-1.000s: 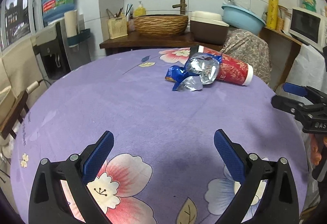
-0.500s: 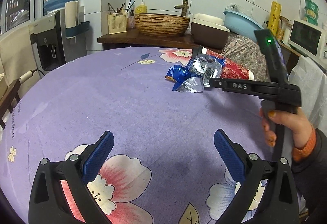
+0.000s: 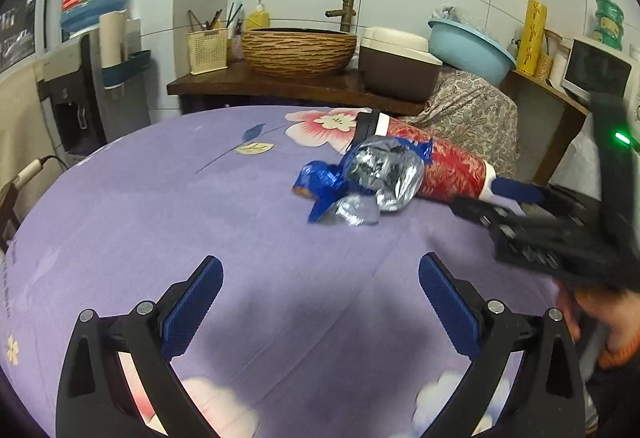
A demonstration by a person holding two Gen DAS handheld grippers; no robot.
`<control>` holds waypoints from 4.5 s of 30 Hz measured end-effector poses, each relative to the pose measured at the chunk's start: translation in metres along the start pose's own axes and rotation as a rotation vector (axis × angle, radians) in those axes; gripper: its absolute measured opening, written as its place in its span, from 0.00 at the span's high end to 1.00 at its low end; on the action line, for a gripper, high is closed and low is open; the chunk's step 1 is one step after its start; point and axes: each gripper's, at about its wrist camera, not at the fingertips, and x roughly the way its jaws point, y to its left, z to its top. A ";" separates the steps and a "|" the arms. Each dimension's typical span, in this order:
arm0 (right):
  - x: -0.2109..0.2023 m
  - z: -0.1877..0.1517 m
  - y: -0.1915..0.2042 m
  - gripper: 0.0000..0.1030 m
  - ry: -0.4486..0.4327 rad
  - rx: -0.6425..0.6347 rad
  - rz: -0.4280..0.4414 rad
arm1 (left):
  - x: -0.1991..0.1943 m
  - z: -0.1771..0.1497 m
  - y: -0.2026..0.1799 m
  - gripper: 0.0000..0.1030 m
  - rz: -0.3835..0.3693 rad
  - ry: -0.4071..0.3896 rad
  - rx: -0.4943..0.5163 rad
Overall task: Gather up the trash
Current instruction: 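Grasp the blue-silver foil snack wrapper with the left gripper, then grasp the red cup with black lid with the right gripper while the left holds the wrapper, then carry the wrapper and red cup with both grippers over the bin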
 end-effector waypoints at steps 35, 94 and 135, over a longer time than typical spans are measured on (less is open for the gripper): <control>-0.036 -0.031 0.001 0.18 0.008 -0.193 -0.019 | -0.047 -0.031 0.004 0.95 0.028 -0.076 -0.104; -0.167 -0.033 -0.002 0.24 -0.211 -0.284 -0.075 | -0.035 -0.050 -0.018 0.95 0.085 -0.105 -0.007; -0.305 -0.298 -0.238 0.23 -0.089 0.328 -0.566 | -0.004 -0.163 -0.382 0.95 -0.419 0.203 0.474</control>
